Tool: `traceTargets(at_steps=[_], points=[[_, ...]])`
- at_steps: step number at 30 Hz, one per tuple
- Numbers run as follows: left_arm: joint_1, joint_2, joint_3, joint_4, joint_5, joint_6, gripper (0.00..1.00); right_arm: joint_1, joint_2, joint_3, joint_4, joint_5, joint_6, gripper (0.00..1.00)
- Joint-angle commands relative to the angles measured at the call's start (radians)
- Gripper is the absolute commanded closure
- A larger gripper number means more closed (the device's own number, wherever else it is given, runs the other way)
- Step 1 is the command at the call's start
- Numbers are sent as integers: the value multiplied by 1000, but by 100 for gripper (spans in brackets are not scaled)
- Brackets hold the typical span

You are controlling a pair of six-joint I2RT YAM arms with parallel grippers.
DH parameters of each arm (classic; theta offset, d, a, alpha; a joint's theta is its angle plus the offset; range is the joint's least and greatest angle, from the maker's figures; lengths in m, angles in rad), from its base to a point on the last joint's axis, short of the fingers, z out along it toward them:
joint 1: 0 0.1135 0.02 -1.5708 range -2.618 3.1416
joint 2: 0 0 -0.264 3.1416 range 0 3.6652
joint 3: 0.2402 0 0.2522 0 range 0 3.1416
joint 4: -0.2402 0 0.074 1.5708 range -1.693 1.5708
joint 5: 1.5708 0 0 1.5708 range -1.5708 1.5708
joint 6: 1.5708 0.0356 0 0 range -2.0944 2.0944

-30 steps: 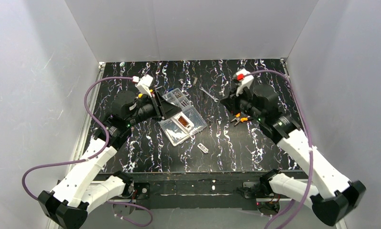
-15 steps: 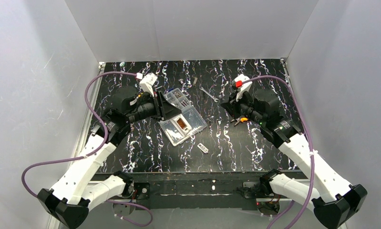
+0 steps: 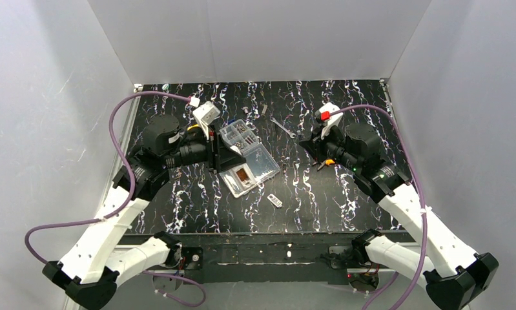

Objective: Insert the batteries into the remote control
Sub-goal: Load the battery into the remote control.

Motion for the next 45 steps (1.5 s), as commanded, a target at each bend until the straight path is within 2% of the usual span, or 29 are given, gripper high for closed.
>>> traceTargets(at_steps=[1, 10, 19, 23, 25, 28, 33, 36, 42, 45], points=[[-42, -20, 44, -18, 81, 105, 100, 3, -27, -9, 47, 3, 14, 99], [-145, -23, 42, -67, 72, 252, 100, 3, -25, -13, 43, 12, 14, 99], [-184, -23, 31, -71, 54, 303, 100, 3, -13, -12, 53, 10, 14, 99], [-184, 2, 4, -26, -104, 154, 100, 22, 2, 12, 54, -96, -17, 99], [-183, 40, 3, -22, -195, 20, 100, 78, 3, 21, 60, -59, -46, 99], [-184, 98, 27, -26, -231, -150, 100, 167, 7, 31, 82, 34, -56, 99], [-184, 84, -62, 119, -374, -386, 100, 208, 4, 37, 145, 16, 44, 99], [-183, 65, -132, 225, -436, -462, 100, 227, 0, 41, 172, -27, 80, 99], [-183, 58, -116, 177, -488, -507, 100, 247, 1, 53, 156, -149, 98, 99], [-184, 63, -125, 194, -498, -579, 100, 251, 12, 62, 141, -213, 92, 99]])
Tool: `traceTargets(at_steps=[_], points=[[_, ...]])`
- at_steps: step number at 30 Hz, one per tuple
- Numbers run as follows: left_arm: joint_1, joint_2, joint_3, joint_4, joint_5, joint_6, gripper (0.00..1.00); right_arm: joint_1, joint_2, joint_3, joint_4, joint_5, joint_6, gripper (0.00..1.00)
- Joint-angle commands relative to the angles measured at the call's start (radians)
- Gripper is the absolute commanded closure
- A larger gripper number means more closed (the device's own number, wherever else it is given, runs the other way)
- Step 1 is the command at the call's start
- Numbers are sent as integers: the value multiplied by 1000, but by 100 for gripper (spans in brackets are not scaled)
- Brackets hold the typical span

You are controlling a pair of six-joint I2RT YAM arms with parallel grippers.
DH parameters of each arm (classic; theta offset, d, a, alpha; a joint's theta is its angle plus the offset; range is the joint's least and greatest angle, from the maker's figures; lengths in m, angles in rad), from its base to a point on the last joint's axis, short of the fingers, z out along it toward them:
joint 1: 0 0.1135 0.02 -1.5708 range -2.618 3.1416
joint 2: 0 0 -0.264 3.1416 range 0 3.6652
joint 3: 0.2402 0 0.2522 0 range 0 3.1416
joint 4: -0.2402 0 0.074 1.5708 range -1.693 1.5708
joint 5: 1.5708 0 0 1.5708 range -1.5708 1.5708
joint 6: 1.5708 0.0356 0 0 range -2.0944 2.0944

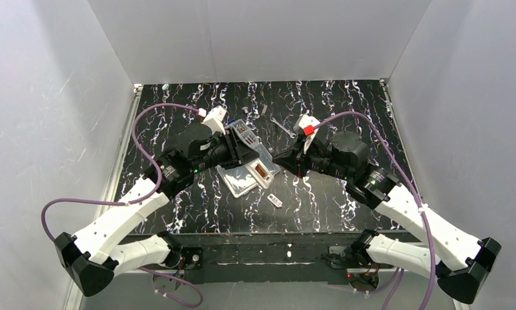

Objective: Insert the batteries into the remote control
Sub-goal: Load the battery into the remote control.

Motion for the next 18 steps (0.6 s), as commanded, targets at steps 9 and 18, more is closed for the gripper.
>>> traceTargets(at_steps=[9, 18], points=[[-3, 23, 48, 73, 6, -248, 100, 11, 8, 73, -32, -24, -53, 99], [-2, 50, 33, 111, -7, -290, 100, 11, 27, 96, -77, -49, -67, 99]])
